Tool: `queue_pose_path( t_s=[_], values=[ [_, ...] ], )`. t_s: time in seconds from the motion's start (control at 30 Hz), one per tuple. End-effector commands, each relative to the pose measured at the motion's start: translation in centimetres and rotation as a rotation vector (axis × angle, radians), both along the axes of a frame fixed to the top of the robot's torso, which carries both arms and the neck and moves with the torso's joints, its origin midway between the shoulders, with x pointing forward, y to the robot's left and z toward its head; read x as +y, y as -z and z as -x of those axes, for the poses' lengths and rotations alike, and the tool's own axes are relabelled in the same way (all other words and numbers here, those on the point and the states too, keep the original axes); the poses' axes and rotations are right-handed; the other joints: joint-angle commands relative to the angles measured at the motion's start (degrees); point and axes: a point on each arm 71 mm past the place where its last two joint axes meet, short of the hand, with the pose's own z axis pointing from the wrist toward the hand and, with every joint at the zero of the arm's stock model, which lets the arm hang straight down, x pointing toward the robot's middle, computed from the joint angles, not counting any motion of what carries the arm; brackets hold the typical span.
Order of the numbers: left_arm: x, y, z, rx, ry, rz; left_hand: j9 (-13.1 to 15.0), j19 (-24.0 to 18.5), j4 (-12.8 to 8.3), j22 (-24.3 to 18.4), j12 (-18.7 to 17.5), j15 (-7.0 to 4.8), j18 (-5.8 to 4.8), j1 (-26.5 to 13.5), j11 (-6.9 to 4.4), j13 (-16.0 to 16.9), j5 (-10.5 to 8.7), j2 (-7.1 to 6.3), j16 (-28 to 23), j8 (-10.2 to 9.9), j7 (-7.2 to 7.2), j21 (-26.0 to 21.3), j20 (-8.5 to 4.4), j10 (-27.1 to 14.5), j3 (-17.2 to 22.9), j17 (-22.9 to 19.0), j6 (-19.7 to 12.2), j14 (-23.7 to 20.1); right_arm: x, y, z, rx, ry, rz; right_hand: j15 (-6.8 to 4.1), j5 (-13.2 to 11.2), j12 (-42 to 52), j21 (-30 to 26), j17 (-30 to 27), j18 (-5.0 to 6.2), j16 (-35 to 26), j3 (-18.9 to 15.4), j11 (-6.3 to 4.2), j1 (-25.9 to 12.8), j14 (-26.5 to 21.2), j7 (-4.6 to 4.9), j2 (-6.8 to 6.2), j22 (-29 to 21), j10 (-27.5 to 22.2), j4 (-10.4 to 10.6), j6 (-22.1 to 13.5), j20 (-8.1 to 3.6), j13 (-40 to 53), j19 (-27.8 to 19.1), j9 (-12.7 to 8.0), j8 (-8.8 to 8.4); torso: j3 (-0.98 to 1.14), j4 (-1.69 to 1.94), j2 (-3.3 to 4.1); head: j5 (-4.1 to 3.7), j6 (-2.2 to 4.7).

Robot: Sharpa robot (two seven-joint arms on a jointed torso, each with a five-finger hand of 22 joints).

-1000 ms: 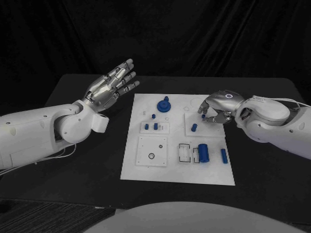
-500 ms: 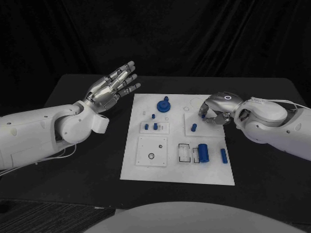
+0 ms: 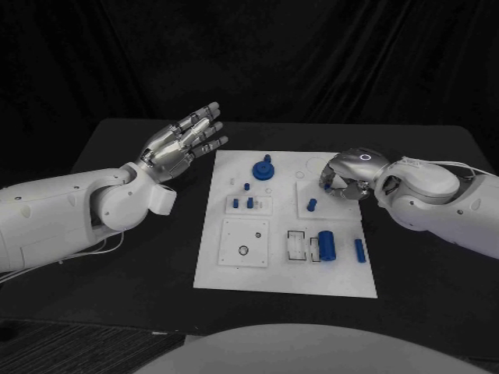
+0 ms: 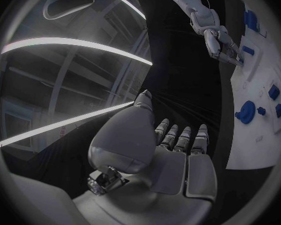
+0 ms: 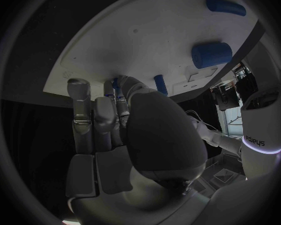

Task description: Assemble the parts on the task board

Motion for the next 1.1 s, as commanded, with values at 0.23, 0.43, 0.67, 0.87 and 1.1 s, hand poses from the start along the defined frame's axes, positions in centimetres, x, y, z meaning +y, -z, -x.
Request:
queue_pose_path(
  t_s=[0.23,0.43,0.67,0.87,1.1],
  values=[
    [-0.2,0.1,0.1,0.01,0.012,0.011,0.29,0.19,-1.83,0.13,0.75,0.68,0.55,1.72,0.37,0.12,2.62,0.42,0.6,0.86,1.3,0.27,0.74,0.06,0.14,0.15,1.71,0.11,-0.2,-0.3,0.1,-0.063,0.0,-0.049,-0.65,-7.06,0.17,0.43,-0.54,0.5,-0.73,2.42,-0.42,2.09,-0.17,-0.17,1.1,4.5,1.99,-2.87,0.93,-0.8,0.04,-0.31,1.7,0.43,0.0,0.01,0.0,0.29,0.0],
    [-0.1,0.2,0.1,0.013,0.01,0.008,0.32,0.25,-2.29,0.16,0.88,0.74,0.55,1.97,0.25,0.14,3.38,0.47,0.71,1.01,1.65,0.28,0.79,0.07,0.17,0.17,1.9,0.15,-0.4,-0.9,0.5,-0.089,-0.001,-0.073,-0.61,-7.42,0.07,0.39,-0.79,0.5,-0.95,2.69,-0.37,1.78,-0.24,-0.12,0.85,4.47,2.03,-2.9,0.87,-0.79,0.0,-0.38,1.83,0.34,0.0,0.02,0.0,0.49,0.0],
    [0.0,0.2,0.1,0.016,0.006,0.001,0.34,0.29,-2.49,0.17,0.96,0.75,0.55,2.06,0.19,0.15,3.77,0.52,0.75,1.08,1.81,0.29,0.81,0.08,0.18,0.17,1.99,0.16,-0.4,-3.8,0.7,-0.141,-0.005,-0.12,-0.6,-7.65,0.01,0.39,-0.99,0.5,-1.12,2.91,-0.37,1.59,-0.29,-0.12,0.66,4.45,2.09,-2.93,0.8,-0.79,-0.03,-0.43,1.91,0.26,0.0,-0.02,-0.04,0.56,0.0],
    [-0.1,0.3,0.0,0.021,0.009,-0.003,0.36,0.32,-2.63,0.21,1.01,0.75,0.55,2.12,0.16,0.16,4.06,0.58,0.79,1.15,1.92,0.3,0.8,0.09,0.2,0.18,2.09,0.17,0.2,-7.1,1.0,-0.165,-0.006,-0.156,-0.57,-7.97,-0.14,0.06,-1.27,0.55,-1.37,3.23,-0.33,1.29,-0.39,-0.09,0.44,4.36,2.06,-2.9,0.63,-0.76,-0.09,-0.6,1.98,0.08,-0.04,0.01,-0.08,0.5,0.0],
    [-0.4,0.4,-0.1,0.025,0.014,-0.005,0.36,0.27,-2.69,0.01,1.04,0.73,0.55,2.14,0.14,0.16,4.19,0.63,0.72,1.18,2.01,0.27,0.79,0.1,0.22,0.15,2.12,0.12,2.6,-9.1,2.5,-0.146,-0.065,-0.172,-0.48,-8.49,-0.45,-0.1,-1.52,0.57,-1.6,3.77,-0.24,0.88,-0.51,-0.04,0.02,4.3,1.87,-2.93,0.24,-0.69,-0.2,-0.79,2.07,-0.3,-0.02,0.0,-0.06,0.52,0.0]
  ],
)
